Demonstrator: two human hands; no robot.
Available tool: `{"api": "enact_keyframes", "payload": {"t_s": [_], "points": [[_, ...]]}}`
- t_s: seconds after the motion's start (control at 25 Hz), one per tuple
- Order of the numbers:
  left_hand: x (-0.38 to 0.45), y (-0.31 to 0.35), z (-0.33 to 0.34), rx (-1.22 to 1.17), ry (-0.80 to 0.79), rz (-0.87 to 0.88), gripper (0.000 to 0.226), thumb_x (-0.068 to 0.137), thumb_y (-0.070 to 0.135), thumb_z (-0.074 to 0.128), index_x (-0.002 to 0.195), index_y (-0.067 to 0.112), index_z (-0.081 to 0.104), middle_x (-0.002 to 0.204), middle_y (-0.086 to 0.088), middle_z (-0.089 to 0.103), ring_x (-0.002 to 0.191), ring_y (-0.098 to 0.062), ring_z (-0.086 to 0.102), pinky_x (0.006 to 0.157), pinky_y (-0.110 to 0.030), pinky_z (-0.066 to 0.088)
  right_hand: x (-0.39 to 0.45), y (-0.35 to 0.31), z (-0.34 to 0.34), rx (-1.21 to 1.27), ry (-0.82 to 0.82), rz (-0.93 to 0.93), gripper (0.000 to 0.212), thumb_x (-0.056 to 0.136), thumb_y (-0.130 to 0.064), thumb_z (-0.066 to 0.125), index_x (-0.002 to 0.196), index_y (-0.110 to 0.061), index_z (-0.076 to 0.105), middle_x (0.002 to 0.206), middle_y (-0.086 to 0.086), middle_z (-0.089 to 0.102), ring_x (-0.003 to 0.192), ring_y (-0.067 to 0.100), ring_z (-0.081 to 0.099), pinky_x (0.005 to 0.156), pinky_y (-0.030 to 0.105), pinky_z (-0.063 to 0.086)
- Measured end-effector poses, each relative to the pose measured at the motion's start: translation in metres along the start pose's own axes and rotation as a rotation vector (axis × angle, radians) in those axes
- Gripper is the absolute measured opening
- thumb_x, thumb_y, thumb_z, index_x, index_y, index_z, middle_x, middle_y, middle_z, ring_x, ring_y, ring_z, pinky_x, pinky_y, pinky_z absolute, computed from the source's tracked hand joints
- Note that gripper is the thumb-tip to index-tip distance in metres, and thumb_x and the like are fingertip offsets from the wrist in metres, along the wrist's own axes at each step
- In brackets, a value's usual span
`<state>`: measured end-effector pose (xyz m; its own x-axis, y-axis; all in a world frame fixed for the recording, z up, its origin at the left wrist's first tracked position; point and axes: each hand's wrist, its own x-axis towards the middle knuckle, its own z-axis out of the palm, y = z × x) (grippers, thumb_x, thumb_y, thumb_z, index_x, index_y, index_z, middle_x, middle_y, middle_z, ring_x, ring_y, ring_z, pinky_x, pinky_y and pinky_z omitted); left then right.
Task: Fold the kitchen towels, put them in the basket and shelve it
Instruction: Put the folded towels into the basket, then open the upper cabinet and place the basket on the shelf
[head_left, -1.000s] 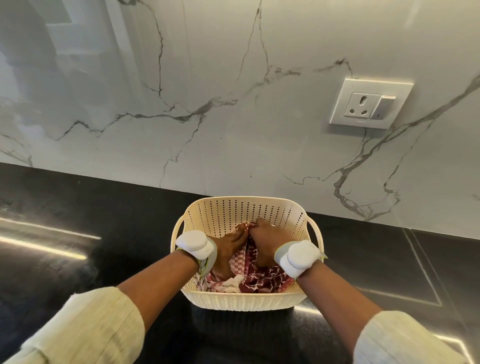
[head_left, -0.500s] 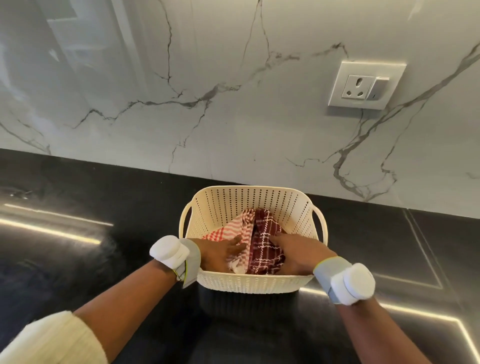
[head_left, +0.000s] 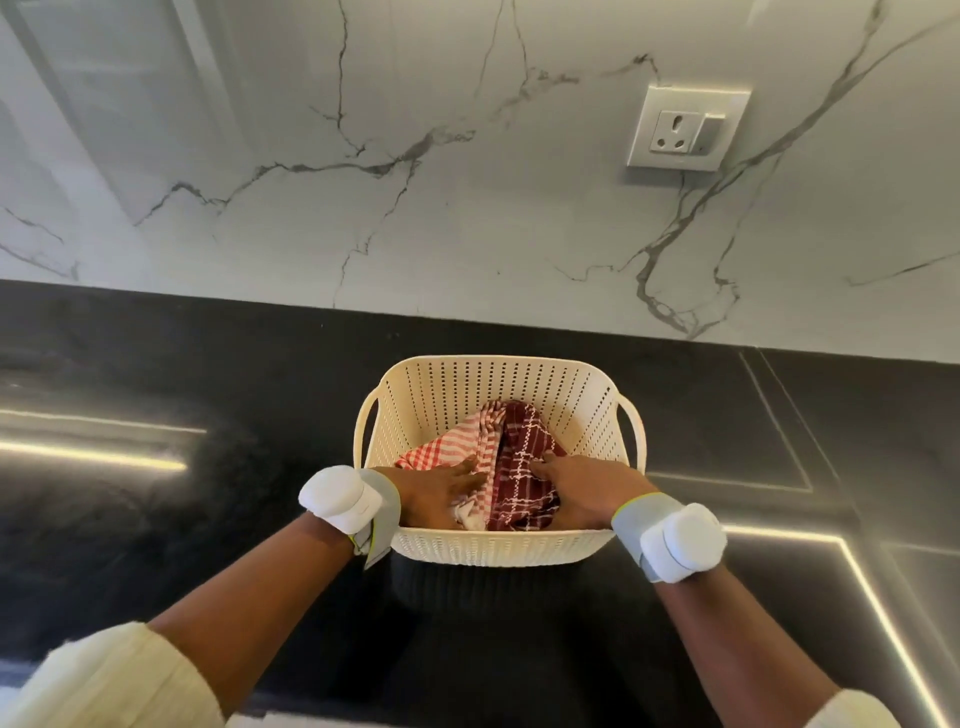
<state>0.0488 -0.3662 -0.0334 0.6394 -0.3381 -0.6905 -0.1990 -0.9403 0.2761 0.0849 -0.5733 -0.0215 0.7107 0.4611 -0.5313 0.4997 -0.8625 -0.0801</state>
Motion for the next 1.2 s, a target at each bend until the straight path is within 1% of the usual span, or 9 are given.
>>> {"api": "enact_keyframes", "payload": {"t_s": [0.24,0.36,0.48,0.56,0.68,0.84,1.0,1.12,1.2], "points": [[-0.055,-0.007,0.054,-0.038,0.013,0.061,0.086,0.092,0.046,0.056,0.154,0.028,0.000,0.160,0.007,-0.015,0.149,-0.019,-0.003,0.120,-0.046,0.003,-0.055,-0.062,0.041,-0.010,-0.017,0.011,0.077,0.086,-0.046,0.061,0.150,-0.025,0.023,0.154,0.003,0.032,0.137,0.028,0.036,0.107,0.050,0.037],[-0.071,-0.010,0.067,-0.085,0.036,0.103,0.081,0.093,0.038,0.059,0.154,0.026,0.007,0.161,0.006,-0.006,0.149,-0.018,0.005,0.120,-0.042,0.003,-0.073,-0.082,0.051,0.043,0.012,0.014,0.069,0.090,-0.043,0.058,0.149,-0.026,0.027,0.150,0.003,0.039,0.133,0.029,0.042,0.106,0.047,0.039],[-0.083,-0.009,0.080,-0.112,0.034,0.067,0.086,0.086,0.043,0.066,0.153,0.031,0.014,0.162,0.008,0.003,0.148,-0.017,0.011,0.121,-0.045,0.006,-0.088,-0.096,0.060,0.110,-0.017,0.045,0.064,0.090,-0.042,0.059,0.146,-0.026,0.034,0.144,0.004,0.048,0.129,0.028,0.047,0.105,0.042,0.039],[-0.090,-0.006,0.084,-0.024,0.103,0.042,0.084,0.085,0.044,0.066,0.152,0.029,0.017,0.162,0.006,0.007,0.148,-0.020,0.013,0.120,-0.045,0.009,-0.097,-0.102,0.062,0.152,0.046,0.056,0.061,0.085,-0.044,0.064,0.140,-0.025,0.045,0.138,0.002,0.053,0.126,0.026,0.051,0.103,0.041,0.042],[-0.115,0.004,0.069,0.144,0.330,-0.055,0.085,0.087,0.059,0.057,0.154,0.026,0.016,0.162,0.007,-0.005,0.146,-0.023,0.019,0.117,-0.045,0.020,-0.109,-0.104,0.048,0.341,0.252,0.025,0.051,0.080,-0.032,0.073,0.128,-0.023,0.057,0.126,-0.004,0.057,0.119,0.018,0.052,0.100,0.032,0.043],[-0.169,0.012,0.020,0.300,0.711,-0.034,0.075,0.088,0.058,0.056,0.150,0.030,0.025,0.161,0.010,-0.009,0.141,-0.022,0.032,0.110,-0.045,0.036,-0.123,-0.112,0.007,0.443,0.771,-0.085,0.031,0.076,-0.020,0.071,0.105,-0.028,0.065,0.113,-0.008,0.058,0.112,0.015,0.055,0.099,0.033,0.044],[-0.241,0.020,-0.074,0.426,1.306,0.092,0.078,0.089,0.048,0.058,0.152,0.030,0.017,0.161,0.007,-0.014,0.148,-0.022,0.016,0.116,-0.035,0.019,-0.166,-0.126,-0.130,0.136,1.214,-0.186,0.018,0.085,-0.024,0.065,0.103,-0.025,0.062,0.117,-0.010,0.055,0.108,0.011,0.054,0.091,0.016,0.039],[-0.297,0.025,-0.130,0.695,1.638,0.162,0.085,0.084,0.038,0.062,0.154,0.019,0.016,0.162,-0.003,0.002,0.145,-0.024,0.024,0.113,-0.036,0.021,-0.200,-0.136,-0.204,-0.207,1.505,-0.300,0.013,0.078,-0.016,0.063,0.090,-0.021,0.062,0.105,-0.005,0.055,0.095,0.017,0.054,0.080,0.029,0.049],[-0.324,0.030,-0.158,0.822,1.732,0.119,0.084,0.082,0.034,0.063,0.153,0.014,0.021,0.161,-0.008,0.011,0.143,-0.027,0.025,0.112,-0.042,0.025,-0.211,-0.139,-0.229,-0.379,1.558,-0.310,0.018,0.070,-0.013,0.065,0.087,-0.018,0.061,0.101,0.001,0.056,0.089,0.022,0.055,0.072,0.032,0.050]]}}
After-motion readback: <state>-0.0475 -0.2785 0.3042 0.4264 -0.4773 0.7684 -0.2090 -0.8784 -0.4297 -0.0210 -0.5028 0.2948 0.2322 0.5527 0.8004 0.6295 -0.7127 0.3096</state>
